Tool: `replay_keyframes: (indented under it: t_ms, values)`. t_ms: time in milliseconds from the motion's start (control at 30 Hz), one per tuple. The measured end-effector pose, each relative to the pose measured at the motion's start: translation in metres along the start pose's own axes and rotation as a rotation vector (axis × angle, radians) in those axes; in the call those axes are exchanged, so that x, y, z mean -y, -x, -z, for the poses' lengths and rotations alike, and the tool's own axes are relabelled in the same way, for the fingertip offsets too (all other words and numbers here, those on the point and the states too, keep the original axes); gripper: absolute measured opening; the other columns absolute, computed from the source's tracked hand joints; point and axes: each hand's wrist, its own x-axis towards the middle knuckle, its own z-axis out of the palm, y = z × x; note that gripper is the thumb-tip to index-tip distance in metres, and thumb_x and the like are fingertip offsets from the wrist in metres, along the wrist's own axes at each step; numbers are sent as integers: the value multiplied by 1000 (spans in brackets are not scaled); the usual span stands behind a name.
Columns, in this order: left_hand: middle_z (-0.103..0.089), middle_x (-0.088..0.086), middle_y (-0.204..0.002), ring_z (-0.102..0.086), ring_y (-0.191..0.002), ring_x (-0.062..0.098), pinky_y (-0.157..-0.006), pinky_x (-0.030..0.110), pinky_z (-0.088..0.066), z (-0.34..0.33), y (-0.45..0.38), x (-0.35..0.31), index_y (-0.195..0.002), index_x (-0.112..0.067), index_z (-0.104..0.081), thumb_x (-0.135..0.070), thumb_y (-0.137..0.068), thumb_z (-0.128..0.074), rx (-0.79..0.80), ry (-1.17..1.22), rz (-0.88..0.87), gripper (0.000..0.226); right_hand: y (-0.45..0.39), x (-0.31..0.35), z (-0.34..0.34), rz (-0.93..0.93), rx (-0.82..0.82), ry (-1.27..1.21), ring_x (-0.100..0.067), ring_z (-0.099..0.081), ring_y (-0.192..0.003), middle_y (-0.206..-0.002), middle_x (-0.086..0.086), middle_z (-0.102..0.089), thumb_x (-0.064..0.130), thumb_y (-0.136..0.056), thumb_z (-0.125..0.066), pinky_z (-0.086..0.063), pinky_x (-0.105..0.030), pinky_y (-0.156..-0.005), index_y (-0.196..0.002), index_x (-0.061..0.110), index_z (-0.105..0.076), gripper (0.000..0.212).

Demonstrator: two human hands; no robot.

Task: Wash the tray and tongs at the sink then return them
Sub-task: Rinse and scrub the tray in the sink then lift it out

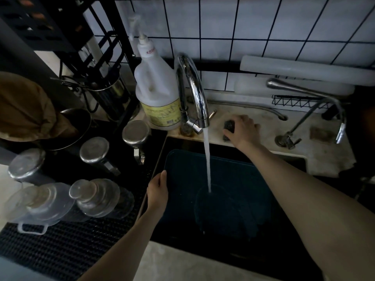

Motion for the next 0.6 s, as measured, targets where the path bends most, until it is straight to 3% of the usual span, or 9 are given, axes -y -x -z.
replay_keyframes:
  t_ms: [100, 200, 433, 600]
  values:
    - [-46, 5, -61, -44, -55, 18, -53, 34, -34, 0, -1, -1, -75, -1, -54, -40, -104, -43, 11, 4, 0, 50, 0, 11, 9, 159, -87, 76, -32, -46, -122, -133, -11, -51, 33, -91, -54, -32, -44, -97, -127, 15, -56, 40]
    - [-47, 3, -61, -47, -56, 18, -54, 36, -36, 1, -2, -1, -74, -7, -56, -42, -104, -43, 18, 13, 16, 48, -2, 26, 14, 323, -53, 181, -33, -49, -116, -128, -12, -52, 22, -92, -49, -36, -44, -93, -128, 12, -55, 38]
    - [-49, 3, -61, -48, -56, 17, -53, 35, -36, 8, 2, -1, -71, -12, -56, -41, -104, -42, 25, 19, 16, 46, -10, 46, 22, 345, 23, 188, -35, -47, -118, -130, -16, -49, 6, -92, -43, -41, -45, -91, -123, 5, -51, 33]
    - [-50, -2, -61, -46, -53, 5, -52, 25, -37, 10, 4, 0, -70, -16, -57, -37, -104, -44, -5, 15, 19, 42, -24, 59, 33, 365, 53, 252, -35, -45, -124, -136, -15, -47, 4, -93, -41, -43, -47, -97, -133, 5, -47, 41]
